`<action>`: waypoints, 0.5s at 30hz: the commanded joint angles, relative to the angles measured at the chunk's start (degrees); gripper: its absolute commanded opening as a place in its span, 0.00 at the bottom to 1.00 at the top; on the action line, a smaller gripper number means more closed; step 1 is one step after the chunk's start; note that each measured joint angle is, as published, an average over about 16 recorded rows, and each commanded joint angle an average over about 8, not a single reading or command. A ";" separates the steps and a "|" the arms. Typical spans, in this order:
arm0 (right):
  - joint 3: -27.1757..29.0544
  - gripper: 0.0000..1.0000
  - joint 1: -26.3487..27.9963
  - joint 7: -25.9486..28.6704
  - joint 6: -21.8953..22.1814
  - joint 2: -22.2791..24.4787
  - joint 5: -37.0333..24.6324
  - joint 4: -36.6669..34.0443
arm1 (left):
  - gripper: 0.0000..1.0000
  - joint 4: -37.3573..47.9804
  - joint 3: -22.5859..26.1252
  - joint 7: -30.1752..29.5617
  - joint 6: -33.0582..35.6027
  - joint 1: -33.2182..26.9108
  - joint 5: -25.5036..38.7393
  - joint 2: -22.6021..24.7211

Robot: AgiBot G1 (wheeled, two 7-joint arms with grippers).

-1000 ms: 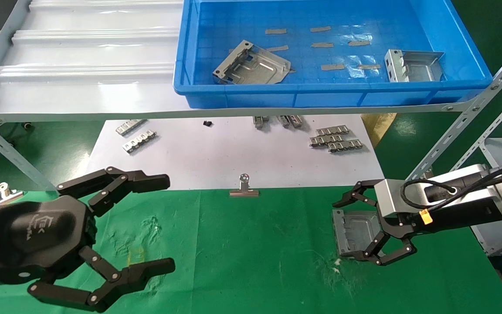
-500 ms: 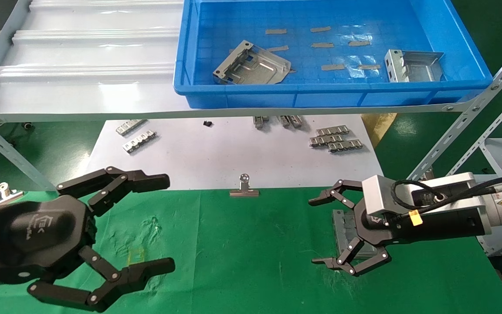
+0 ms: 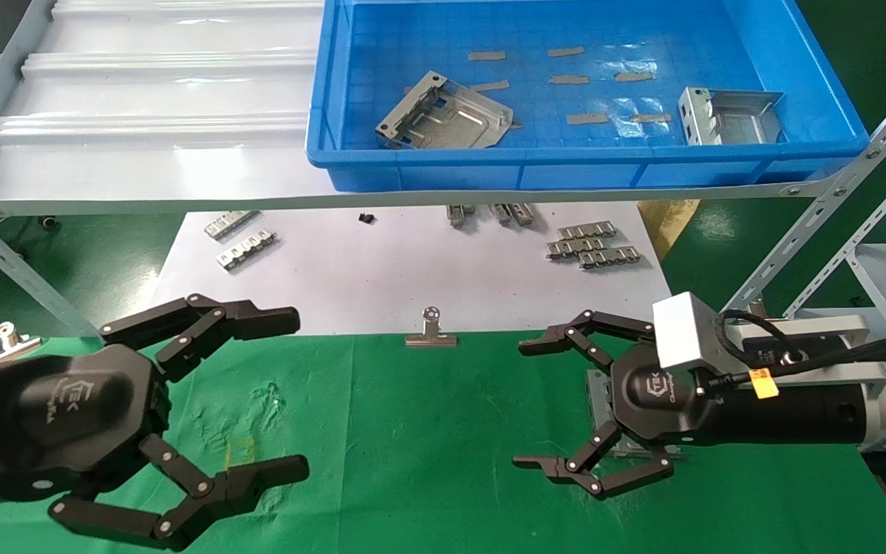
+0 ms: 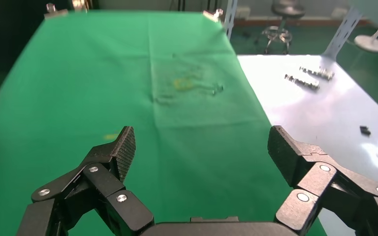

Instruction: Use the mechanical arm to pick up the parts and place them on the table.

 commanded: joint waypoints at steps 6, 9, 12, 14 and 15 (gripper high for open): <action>5.87 1.00 -5.18 4.72 0.76 2.01 2.78 6.47 | 1.00 0.00 0.00 0.00 0.00 0.00 0.00 0.00; 8.38 1.00 -7.40 6.73 1.09 2.87 3.96 9.24 | 1.00 0.00 0.00 0.00 0.00 0.00 0.00 0.00; 10.91 1.00 -9.62 8.76 1.41 3.74 5.16 12.02 | 1.00 0.00 0.00 0.00 0.00 0.00 0.00 0.00; 12.61 1.00 -11.12 10.13 1.63 4.32 5.96 13.90 | 1.00 0.00 0.00 0.00 0.00 0.00 0.00 0.00; 13.43 1.00 -11.85 10.79 1.74 4.60 6.35 14.80 | 1.00 0.00 0.00 0.00 0.00 0.00 0.00 0.00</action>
